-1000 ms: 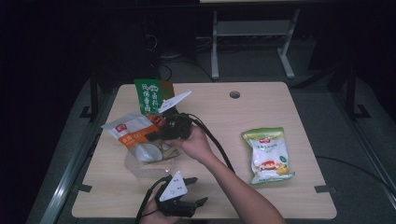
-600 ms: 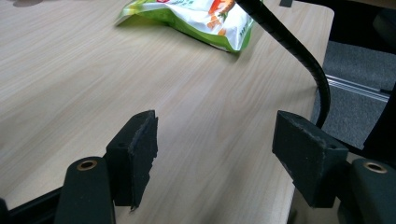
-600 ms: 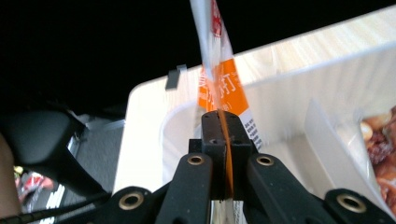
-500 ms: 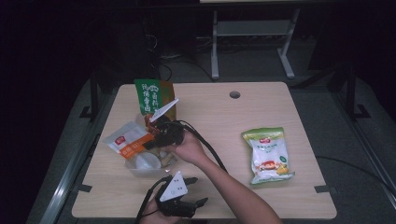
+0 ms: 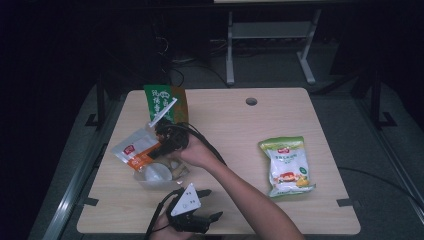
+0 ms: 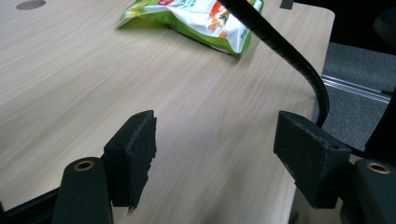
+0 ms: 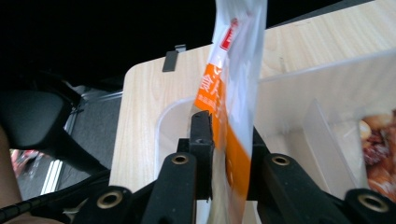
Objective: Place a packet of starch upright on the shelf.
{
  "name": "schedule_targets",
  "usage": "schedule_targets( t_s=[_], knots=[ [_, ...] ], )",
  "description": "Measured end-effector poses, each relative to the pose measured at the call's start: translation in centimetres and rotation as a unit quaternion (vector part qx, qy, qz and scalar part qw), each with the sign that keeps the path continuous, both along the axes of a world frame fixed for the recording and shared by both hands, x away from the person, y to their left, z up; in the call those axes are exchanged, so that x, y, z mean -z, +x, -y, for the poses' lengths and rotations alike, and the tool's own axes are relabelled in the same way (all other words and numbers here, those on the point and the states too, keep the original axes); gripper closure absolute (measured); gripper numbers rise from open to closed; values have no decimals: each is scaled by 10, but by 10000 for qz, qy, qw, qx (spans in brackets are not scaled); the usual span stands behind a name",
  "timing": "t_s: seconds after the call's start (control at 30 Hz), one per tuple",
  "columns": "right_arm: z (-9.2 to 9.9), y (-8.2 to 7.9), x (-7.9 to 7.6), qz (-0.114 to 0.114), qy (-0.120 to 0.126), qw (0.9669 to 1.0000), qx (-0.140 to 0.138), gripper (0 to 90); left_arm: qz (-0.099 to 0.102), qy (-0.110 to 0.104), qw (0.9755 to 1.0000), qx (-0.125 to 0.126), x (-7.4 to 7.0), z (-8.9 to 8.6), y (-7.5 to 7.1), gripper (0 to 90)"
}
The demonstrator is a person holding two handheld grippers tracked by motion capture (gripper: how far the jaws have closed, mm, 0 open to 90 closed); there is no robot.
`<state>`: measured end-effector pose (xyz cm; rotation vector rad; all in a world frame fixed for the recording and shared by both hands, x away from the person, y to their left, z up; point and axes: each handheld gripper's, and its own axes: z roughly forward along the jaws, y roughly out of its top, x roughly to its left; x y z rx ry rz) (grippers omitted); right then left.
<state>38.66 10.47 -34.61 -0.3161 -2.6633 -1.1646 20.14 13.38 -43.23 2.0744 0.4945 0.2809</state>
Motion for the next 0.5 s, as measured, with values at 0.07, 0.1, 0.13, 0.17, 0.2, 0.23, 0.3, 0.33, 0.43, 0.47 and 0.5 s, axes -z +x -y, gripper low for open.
schedule_targets(
  t_s=[0.07,0.1,0.13,0.17,0.2,0.23,0.3,0.33,0.43,0.47,0.5],
  knots=[
    [-6,2,0,12,-93,9999,-51,807,4,11,10000,5,0,0,0,291],
    [-8,2,0,-12,-134,9999,-50,844,-1,8,10000,0,0,0,-1,290],
    [-9,2,1,50,-171,9998,-65,879,9,19,10000,10,0,0,-1,290],
    [-9,2,1,65,-183,9998,-80,892,8,18,10000,11,0,0,-1,290],
    [-9,2,1,40,-178,9998,-86,897,6,18,10000,10,0,1,-1,289],
    [-9,1,1,31,-172,9998,-91,900,13,27,10000,14,0,0,-1,289],
    [-7,-1,1,29,-128,9999,-71,900,17,27,10000,18,0,0,-1,288],
    [-5,-2,1,5,-96,9999,-48,900,19,24,10000,16,0,1,-1,288],
    [-1,-6,0,-18,88,10000,29,900,29,46,10000,39,0,1,-1,287],
    [1,-7,-1,-15,167,9998,67,900,30,47,10000,39,0,1,-2,287],
    [2,-8,-2,-42,240,9996,111,900,42,47,10000,44,0,1,-2,287]
  ],
)
